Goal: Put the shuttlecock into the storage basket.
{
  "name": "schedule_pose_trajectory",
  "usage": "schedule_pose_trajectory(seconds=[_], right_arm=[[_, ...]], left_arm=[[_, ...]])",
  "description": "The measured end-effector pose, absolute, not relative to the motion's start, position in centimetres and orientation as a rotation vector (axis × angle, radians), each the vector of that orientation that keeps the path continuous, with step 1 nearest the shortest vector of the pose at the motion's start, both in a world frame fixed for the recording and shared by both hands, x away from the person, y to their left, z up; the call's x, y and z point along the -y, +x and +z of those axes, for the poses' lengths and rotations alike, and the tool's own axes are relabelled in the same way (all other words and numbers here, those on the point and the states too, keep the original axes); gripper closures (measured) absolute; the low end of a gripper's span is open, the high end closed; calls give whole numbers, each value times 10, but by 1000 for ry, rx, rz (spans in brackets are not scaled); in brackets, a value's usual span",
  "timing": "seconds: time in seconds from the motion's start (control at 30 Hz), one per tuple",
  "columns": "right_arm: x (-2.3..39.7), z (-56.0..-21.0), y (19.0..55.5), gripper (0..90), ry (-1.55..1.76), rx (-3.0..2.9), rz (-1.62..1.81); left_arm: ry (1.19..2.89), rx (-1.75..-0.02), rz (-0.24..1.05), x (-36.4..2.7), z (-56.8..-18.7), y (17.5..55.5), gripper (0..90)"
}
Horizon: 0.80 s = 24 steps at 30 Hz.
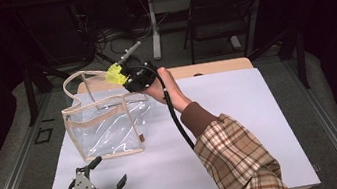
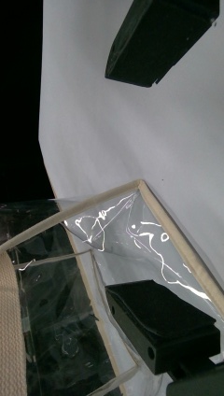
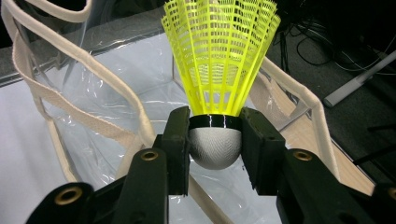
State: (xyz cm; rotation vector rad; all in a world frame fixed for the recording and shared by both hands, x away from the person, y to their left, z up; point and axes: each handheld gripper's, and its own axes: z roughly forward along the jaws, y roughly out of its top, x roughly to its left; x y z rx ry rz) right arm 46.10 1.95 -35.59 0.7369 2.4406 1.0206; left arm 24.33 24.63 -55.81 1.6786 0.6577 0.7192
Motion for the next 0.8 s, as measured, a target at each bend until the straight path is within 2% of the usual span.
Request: schedule_pose_trajectory(seconds=[0.8], right_arm=[[-36,-359,469,650,658,-2513,957]], left_arm=[[1681,-652,718,-246,-558,242,7]])
